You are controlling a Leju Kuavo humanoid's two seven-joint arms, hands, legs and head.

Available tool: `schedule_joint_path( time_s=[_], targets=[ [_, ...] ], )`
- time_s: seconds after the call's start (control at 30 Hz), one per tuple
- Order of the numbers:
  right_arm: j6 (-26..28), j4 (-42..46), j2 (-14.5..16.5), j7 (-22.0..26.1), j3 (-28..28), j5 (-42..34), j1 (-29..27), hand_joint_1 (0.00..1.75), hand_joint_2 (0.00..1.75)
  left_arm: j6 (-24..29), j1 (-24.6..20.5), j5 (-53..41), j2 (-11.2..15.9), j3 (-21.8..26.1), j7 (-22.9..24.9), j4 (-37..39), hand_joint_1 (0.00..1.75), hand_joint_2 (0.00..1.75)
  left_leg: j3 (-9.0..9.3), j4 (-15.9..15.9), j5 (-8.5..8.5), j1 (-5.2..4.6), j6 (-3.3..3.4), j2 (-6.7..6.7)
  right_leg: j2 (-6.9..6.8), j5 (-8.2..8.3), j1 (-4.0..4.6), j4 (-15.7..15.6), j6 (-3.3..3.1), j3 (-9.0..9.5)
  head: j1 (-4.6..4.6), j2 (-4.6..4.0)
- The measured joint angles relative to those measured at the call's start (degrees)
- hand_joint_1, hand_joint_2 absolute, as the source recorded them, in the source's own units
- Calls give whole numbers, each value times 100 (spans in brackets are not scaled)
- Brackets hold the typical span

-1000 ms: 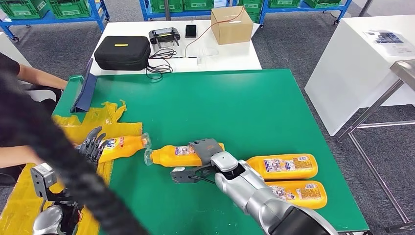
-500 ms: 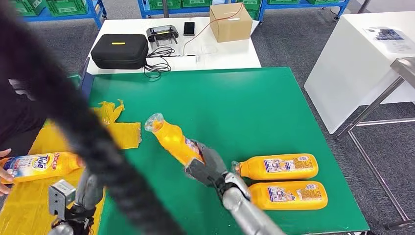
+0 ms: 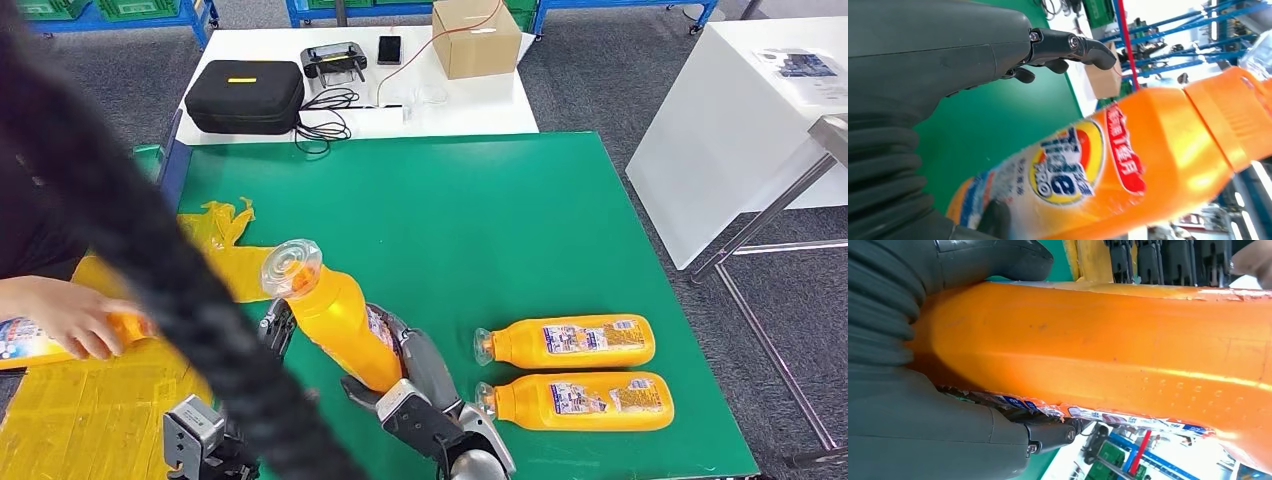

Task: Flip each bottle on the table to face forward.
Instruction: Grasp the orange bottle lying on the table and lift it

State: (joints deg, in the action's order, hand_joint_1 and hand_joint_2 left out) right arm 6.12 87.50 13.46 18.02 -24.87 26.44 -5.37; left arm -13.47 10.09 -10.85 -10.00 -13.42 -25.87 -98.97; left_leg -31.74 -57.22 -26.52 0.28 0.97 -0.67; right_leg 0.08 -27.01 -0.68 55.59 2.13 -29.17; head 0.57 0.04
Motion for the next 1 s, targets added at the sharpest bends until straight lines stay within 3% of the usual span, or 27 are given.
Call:
schedule_joint_path(
  time_s=[0.37,0.87,1.0],
  targets=[
    [-217,-146,-184,-162,-545,445,194,175,175,-111,64,222,-12,-250,-70,-140,0,175,-2,0,0,0,0,1,0,0,0,0,0,-2,-1,0],
    [-263,-247,-240,-162,-716,539,274,175,175,-92,66,231,-12,-261,-63,-141,0,175,-3,0,0,0,0,2,0,0,0,0,0,-3,-1,0],
    [-593,-549,-325,107,-1424,1161,640,175,175,-89,190,722,14,-174,-15,-75,175,175,-3,0,1,1,0,7,4,0,1,0,0,-8,-2,0]
  ],
)
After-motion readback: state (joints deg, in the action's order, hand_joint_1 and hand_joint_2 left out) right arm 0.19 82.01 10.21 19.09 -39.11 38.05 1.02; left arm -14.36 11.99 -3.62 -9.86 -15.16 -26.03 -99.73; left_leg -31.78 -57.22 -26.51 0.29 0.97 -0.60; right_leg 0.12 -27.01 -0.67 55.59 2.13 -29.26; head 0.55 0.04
